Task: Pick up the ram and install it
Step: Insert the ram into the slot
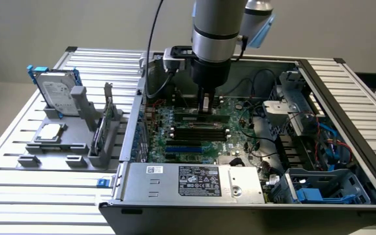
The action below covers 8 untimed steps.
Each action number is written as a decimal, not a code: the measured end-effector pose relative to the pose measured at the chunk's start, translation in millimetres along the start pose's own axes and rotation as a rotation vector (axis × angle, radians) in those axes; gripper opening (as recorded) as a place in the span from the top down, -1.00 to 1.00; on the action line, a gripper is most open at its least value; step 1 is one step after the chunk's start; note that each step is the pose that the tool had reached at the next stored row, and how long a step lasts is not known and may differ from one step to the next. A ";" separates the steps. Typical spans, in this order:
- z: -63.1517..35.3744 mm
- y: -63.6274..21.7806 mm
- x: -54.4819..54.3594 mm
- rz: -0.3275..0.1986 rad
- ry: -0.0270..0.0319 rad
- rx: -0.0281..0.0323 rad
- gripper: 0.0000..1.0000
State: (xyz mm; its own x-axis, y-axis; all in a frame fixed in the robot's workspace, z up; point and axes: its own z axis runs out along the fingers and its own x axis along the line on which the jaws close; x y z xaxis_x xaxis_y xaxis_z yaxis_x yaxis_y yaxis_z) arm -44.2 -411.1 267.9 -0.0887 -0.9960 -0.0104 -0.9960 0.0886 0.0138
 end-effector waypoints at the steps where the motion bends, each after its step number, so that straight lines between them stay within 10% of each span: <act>1: 1.8 -0.2 0.2 0.000 0.0001 0.0000 0.72; 8: 14.5 -1.7 1.6 -0.001 0.0002 -0.0001 0.72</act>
State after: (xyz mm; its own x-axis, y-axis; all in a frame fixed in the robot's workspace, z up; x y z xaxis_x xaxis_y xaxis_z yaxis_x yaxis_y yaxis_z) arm -42.8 -412.6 253.4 -0.0873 -0.9961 -0.0102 -0.9961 0.0872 0.0139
